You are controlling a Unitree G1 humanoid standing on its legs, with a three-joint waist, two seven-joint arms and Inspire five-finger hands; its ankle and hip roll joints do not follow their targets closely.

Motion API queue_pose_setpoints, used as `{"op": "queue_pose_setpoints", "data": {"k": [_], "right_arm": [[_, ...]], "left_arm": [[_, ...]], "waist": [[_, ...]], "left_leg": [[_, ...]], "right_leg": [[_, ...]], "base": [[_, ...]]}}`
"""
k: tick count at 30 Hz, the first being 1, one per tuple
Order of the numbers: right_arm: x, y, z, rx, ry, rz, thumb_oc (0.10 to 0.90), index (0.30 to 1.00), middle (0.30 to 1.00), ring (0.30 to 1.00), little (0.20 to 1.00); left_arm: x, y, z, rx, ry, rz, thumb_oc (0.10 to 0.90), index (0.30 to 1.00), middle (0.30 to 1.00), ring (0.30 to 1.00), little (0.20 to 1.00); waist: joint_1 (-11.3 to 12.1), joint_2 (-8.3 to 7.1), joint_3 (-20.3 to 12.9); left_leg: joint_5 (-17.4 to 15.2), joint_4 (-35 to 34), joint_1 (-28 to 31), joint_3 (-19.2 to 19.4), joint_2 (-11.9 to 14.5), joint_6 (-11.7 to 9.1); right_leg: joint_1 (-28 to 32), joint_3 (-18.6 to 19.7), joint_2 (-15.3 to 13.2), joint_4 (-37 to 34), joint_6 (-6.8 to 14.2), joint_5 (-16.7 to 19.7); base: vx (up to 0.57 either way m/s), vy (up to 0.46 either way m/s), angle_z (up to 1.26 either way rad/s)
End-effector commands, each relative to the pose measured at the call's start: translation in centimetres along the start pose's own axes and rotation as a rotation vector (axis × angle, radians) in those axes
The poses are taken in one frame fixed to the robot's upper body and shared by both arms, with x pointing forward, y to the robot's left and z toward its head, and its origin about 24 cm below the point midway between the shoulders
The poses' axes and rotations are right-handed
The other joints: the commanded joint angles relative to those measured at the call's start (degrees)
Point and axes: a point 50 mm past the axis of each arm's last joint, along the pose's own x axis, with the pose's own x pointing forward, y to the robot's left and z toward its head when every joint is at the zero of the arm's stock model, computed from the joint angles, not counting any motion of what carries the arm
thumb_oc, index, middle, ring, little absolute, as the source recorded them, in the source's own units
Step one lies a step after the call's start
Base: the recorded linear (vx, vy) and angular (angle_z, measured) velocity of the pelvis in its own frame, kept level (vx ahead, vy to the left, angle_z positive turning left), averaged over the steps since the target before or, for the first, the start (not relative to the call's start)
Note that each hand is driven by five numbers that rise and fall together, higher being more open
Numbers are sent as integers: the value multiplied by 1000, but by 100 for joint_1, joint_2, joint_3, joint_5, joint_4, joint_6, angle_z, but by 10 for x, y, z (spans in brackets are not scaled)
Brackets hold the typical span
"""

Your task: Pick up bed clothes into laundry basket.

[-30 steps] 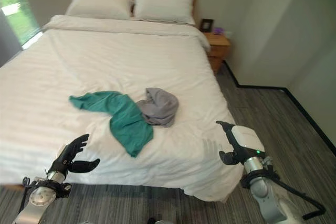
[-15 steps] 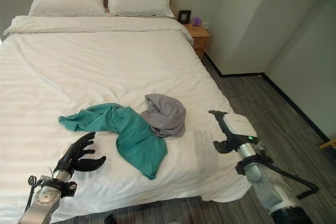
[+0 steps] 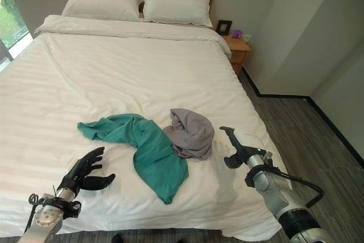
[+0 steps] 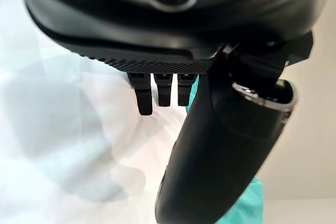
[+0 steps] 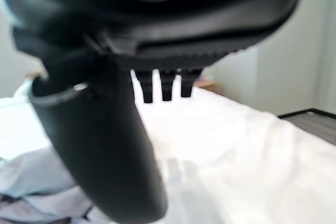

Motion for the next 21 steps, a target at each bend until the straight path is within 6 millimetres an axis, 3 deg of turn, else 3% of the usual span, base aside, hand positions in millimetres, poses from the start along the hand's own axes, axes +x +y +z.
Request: {"op": "queue_pose_setpoints", "data": {"k": [1, 5, 11, 15, 20, 21], "right_arm": [[34, -96, 33, 8, -112, -316, 800, 900, 900, 900, 900], [49, -123, 58, -52, -167, -359, 800, 900, 900, 900, 900], [54, -147, 83, -89, -234, -424, 800, 900, 900, 900, 900], [56, -150, 88, -89, -242, -435, 800, 900, 900, 900, 900], [58, -176, 92, -103, -231, -492, 800, 900, 900, 900, 900], [57, -185, 95, -104, -233, -521, 800, 900, 900, 900, 900]], "left_arm": [[13, 14, 48, 30, -239, 16, 800, 900, 900, 900, 900], [15, 14, 47, 24, -234, 17, 800, 900, 900, 900, 900], [14, 18, 44, 25, -227, 36, 800, 900, 900, 900, 900], [17, 20, 46, 28, -231, 46, 800, 900, 900, 900, 900], [23, 25, 57, 31, -271, 67, 800, 900, 900, 900, 900], [25, 27, 64, 43, -294, 70, 800, 900, 900, 900, 900]], "waist": [[260, 234, 78], [380, 269, 152], [445, 281, 236], [478, 297, 310], [541, 397, 549], [560, 474, 708]], "left_leg": [[-725, 55, 278, 214, 12, -339], [-666, 55, 169, 179, 26, -374], [-634, 55, 79, 148, 39, -386], [-608, 55, -32, 125, 38, -391], [-499, 55, -391, 100, 62, -410], [-443, 55, -527, 79, 76, -416]], "right_leg": [[227, -352, -76, 69, 176, -765], [171, -396, -52, 69, 161, -793], [129, -406, -35, 69, 153, -783], [36, -410, -14, 69, 145, -767], [-282, -386, -4, 69, 111, -710], [-454, -359, 3, 114, 87, -668]], "base": [[-23, -44, 4], [-11, -43, 13], [2, -24, 4], [-21, -36, 6], [-119, -30, 6], [-117, -5, -2]]}}
